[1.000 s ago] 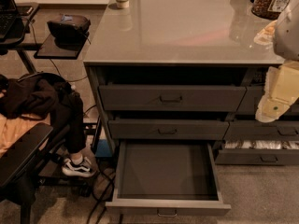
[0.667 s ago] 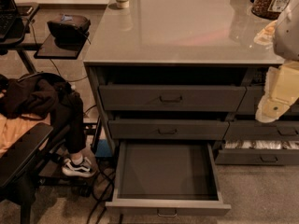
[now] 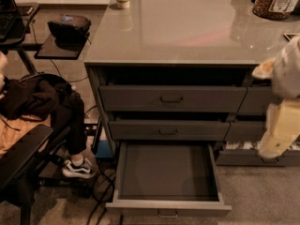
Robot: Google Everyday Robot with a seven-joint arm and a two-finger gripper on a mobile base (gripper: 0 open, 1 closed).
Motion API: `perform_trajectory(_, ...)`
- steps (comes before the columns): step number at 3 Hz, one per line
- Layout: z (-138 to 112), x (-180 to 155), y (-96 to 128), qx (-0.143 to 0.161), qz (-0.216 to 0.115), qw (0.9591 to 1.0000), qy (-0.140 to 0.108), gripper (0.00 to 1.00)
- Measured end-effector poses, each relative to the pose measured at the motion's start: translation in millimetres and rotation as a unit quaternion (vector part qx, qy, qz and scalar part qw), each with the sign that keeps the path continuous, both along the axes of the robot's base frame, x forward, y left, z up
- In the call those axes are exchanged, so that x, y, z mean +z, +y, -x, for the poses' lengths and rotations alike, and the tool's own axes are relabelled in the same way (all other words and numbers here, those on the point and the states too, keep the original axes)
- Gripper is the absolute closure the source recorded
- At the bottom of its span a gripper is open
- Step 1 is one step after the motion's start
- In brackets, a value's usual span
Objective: Close bottom drawer
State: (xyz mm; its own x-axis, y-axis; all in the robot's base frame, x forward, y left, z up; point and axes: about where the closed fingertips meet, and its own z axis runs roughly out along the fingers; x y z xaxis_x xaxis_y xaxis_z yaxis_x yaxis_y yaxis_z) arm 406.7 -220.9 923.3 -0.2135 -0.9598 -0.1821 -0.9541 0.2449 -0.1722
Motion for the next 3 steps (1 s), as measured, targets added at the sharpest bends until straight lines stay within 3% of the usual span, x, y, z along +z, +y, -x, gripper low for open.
perform_trajectory(1,26,-67,1,0.009,-0.028,0.9986,0.043,0.00)
perform_trajectory(3,73,-224,0,-0.023,-0.073,0.9927,0.092,0.00)
